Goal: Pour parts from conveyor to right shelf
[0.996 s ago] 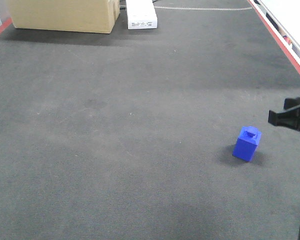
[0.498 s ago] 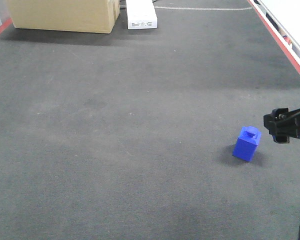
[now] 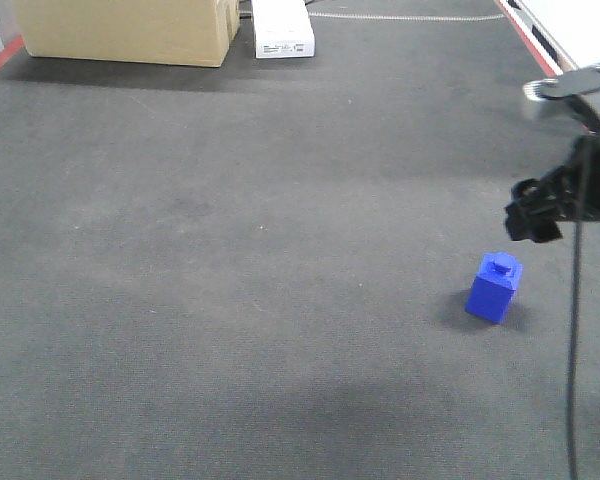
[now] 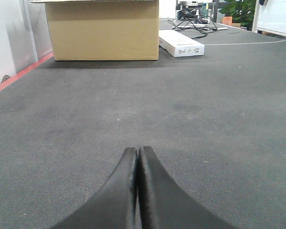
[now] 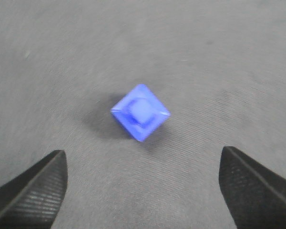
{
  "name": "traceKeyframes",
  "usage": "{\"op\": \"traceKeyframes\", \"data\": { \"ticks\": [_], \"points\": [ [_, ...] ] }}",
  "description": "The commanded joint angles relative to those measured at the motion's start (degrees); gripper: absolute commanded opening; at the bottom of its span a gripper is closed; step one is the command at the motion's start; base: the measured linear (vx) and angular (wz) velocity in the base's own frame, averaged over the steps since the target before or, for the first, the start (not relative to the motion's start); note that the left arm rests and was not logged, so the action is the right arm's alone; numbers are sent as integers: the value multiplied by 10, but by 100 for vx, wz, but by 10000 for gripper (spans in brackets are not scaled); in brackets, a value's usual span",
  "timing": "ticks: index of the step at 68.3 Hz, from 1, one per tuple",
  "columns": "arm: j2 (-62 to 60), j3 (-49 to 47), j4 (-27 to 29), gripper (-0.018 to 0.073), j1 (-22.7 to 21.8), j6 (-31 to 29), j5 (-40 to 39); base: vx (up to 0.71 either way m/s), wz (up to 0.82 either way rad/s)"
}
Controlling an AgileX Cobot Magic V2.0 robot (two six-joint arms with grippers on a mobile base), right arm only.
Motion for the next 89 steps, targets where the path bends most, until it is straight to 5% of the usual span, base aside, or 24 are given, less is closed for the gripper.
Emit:
{"op": "traceKeyframes", "data": {
  "ticks": [1, 23, 53, 71, 89],
  "points": [
    [33, -66, 25, 598, -3, -31, 24, 0, 0],
    [142, -163, 36, 594, -3, 3, 103, 0, 0],
    [210, -168, 17, 594, -3, 80, 135, 0, 0],
    [230, -168, -54, 594, -3, 235, 107, 0, 0],
    [230, -168, -52, 594, -3, 345, 95, 0, 0]
  ]
}}
